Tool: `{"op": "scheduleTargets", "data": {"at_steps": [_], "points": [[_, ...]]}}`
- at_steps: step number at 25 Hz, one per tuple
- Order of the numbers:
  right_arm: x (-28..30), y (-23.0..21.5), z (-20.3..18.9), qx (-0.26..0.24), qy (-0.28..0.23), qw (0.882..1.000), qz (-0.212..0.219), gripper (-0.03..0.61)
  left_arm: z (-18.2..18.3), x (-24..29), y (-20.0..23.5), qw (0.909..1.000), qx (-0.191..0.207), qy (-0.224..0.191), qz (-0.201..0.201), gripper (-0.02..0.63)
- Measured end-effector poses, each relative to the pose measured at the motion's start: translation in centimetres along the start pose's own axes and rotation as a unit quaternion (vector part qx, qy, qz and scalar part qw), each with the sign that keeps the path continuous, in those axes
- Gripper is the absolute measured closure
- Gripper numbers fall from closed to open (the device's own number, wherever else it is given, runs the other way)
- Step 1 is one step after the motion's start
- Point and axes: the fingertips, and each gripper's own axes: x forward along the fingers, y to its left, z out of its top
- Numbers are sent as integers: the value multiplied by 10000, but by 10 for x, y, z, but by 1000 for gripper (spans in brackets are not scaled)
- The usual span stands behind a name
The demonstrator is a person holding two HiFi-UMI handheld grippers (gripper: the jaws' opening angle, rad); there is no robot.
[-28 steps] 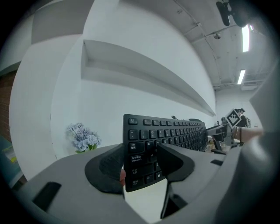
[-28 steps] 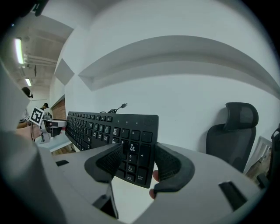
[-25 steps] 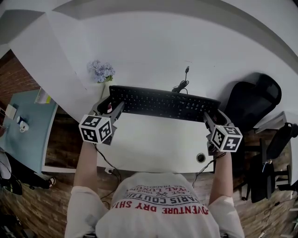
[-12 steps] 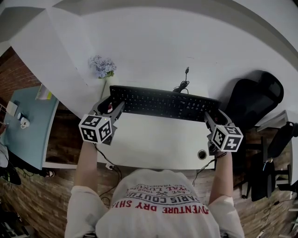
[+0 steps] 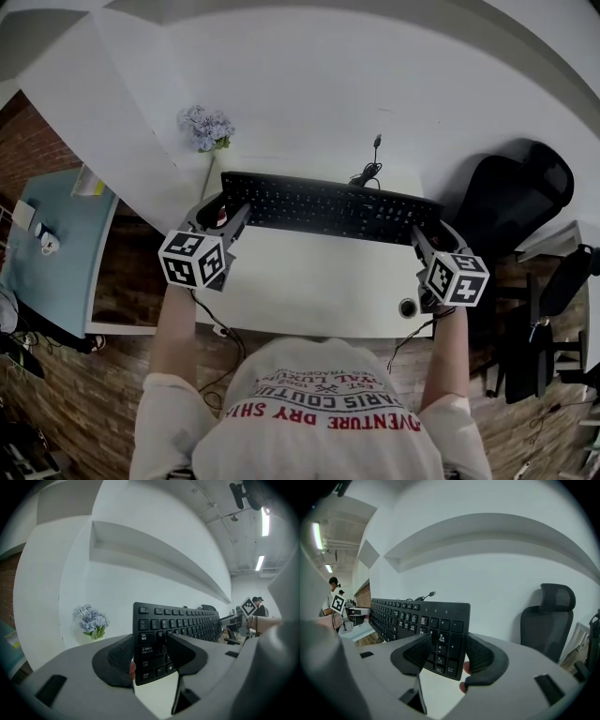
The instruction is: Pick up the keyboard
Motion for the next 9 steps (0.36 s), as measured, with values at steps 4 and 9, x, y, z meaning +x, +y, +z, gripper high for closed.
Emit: {"op": "scheduleTargets", "data": {"at_steps": [4,9], "points": [[0,2,-4,21,11,10000,3,334,-3,-1,1,10000,4,9,-3,380],[2,4,-3,50,10,10000,5,334,-2,-2,3,10000,5,24,-29,380]]}}
